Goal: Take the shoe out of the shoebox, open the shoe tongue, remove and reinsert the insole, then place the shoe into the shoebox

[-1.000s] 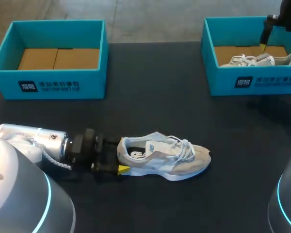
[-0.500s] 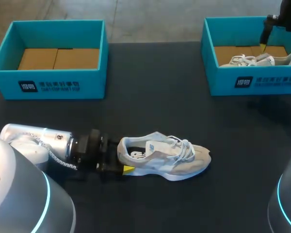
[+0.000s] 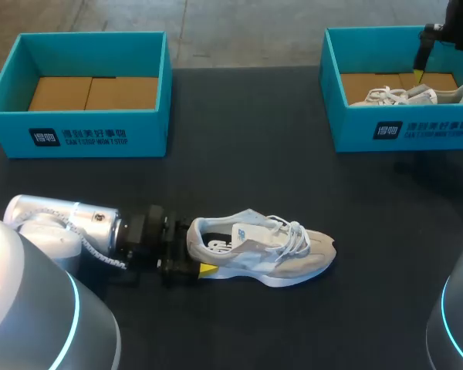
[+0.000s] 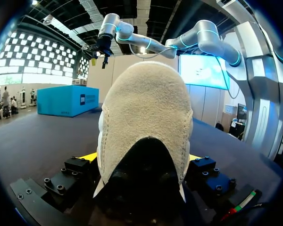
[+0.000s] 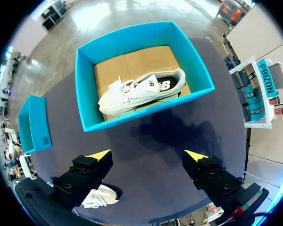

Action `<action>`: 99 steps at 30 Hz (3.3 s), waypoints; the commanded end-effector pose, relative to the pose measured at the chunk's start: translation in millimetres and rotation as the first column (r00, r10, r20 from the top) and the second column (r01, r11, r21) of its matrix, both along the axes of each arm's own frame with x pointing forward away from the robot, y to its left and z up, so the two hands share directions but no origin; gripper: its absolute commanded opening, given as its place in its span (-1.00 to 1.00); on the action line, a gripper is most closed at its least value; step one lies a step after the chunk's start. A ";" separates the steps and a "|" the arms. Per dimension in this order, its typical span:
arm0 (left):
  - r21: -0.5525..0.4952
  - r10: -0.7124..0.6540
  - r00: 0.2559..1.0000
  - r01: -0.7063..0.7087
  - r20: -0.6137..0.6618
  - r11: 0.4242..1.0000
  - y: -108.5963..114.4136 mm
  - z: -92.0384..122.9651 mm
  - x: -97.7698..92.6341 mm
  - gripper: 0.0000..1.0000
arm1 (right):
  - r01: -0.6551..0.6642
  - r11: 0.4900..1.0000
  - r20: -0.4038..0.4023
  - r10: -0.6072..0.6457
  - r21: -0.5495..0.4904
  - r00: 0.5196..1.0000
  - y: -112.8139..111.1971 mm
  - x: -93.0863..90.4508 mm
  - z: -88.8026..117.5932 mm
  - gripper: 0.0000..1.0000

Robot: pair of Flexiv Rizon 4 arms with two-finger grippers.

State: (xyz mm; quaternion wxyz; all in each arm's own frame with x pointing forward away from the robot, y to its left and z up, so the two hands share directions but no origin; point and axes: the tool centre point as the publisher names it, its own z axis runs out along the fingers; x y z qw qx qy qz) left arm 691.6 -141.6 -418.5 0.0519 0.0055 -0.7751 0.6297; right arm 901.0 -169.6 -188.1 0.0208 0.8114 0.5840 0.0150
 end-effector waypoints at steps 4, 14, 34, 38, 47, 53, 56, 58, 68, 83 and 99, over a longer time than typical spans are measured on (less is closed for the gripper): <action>0.000 -0.004 1.000 0.004 0.006 1.000 -3.3 -4.1 1.9 -0.23 | -0.001 1.000 0.002 0.001 0.002 1.000 -0.5 -0.9 -0.1 1.00; -0.004 -0.008 1.000 0.008 0.015 1.000 0.6 -5.1 3.3 -1.00 | -0.001 1.000 0.002 0.001 0.002 1.000 -0.5 -0.9 -0.1 1.00; -0.004 -0.008 1.000 0.008 0.015 1.000 0.6 -5.1 3.3 -1.00 | 0.015 0.999 0.053 -0.014 -0.034 0.999 49.1 -9.4 20.4 1.00; -0.004 -0.008 1.000 0.008 0.015 1.000 0.6 -5.1 3.3 -1.00 | 0.028 0.999 0.043 -0.027 -0.032 0.999 70.0 -16.1 19.4 1.00; -0.004 -0.008 1.000 0.008 0.015 1.000 0.6 -5.1 3.3 -1.00 | 0.086 0.996 0.044 -0.086 -0.004 0.995 111.3 -41.9 19.3 1.00; -0.004 -0.008 1.000 0.008 0.015 1.000 0.6 -5.1 3.3 -1.00 | 0.093 0.995 0.044 -0.095 0.028 0.995 115.8 -45.4 19.4 1.00; -0.004 -0.008 1.000 0.008 0.015 1.000 0.6 -5.1 3.3 -1.00 | 0.093 0.995 0.044 -0.095 0.028 0.995 115.8 -45.4 19.4 1.00; -0.004 -0.008 1.000 0.008 0.015 1.000 0.6 -5.1 3.3 -1.00 | 0.093 0.995 0.044 -0.095 0.028 0.995 115.8 -45.4 19.4 1.00; -0.004 -0.008 1.000 0.008 0.015 1.000 0.6 -5.1 3.3 -1.00 | 0.091 0.996 0.000 -0.091 -0.004 0.996 144.6 -40.1 1.8 1.00; -0.004 -0.008 1.000 0.008 0.015 1.000 0.6 -5.1 3.3 -1.00 | -0.030 0.999 0.024 0.029 0.029 0.999 250.1 -119.8 -28.5 1.00; -0.004 -0.008 1.000 0.008 0.015 1.000 0.6 -5.1 3.3 -1.00 | -0.037 0.989 -0.011 0.039 0.143 0.999 304.2 -170.0 -51.8 1.00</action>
